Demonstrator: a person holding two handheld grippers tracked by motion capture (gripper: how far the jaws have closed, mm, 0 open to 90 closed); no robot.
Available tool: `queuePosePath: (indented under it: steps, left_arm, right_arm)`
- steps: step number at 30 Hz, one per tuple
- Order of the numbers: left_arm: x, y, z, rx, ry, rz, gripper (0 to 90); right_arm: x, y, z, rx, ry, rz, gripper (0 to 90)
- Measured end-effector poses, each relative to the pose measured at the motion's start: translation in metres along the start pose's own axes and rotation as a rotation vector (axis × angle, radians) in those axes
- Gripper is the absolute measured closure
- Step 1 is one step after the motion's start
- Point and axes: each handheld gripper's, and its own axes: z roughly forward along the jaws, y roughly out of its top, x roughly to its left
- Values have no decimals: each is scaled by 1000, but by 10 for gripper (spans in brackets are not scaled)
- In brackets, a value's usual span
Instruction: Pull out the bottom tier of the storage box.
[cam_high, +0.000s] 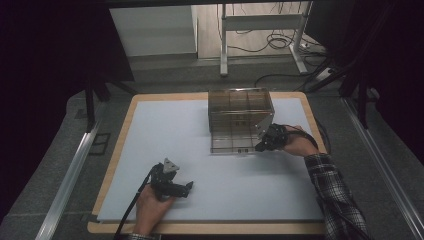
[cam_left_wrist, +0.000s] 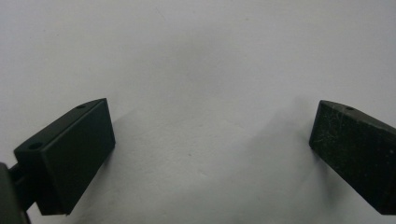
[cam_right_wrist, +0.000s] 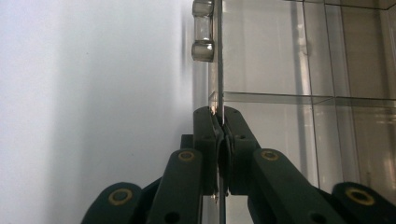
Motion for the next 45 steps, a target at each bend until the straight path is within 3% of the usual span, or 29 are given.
queuePosePath:
  steps: [6, 13, 29, 31, 32, 45]
  left_arm:
    - [0, 0, 0, 0, 0, 0, 0]
    - [0, 0, 0, 0, 0, 0, 0]
    - [0, 0, 0, -1, 0, -1, 0]
    - [0, 0, 0, -1, 0, -1, 0]
    - [0, 0, 0, -1, 0, -1, 0]
    - [0, 0, 0, -1, 0, 0, 0]
  right_arm:
    - [2, -3, 5, 9, -3, -1, 858]
    - [5, -1, 6, 15, -36, -4, 794]
    - [13, 2, 0, -15, -78, 17, 706]
    - [13, 2, 1, -23, -65, 21, 703]
    - [14, 2, -1, -13, -87, 16, 699]
    - [21, 5, -4, -51, -119, 44, 652]
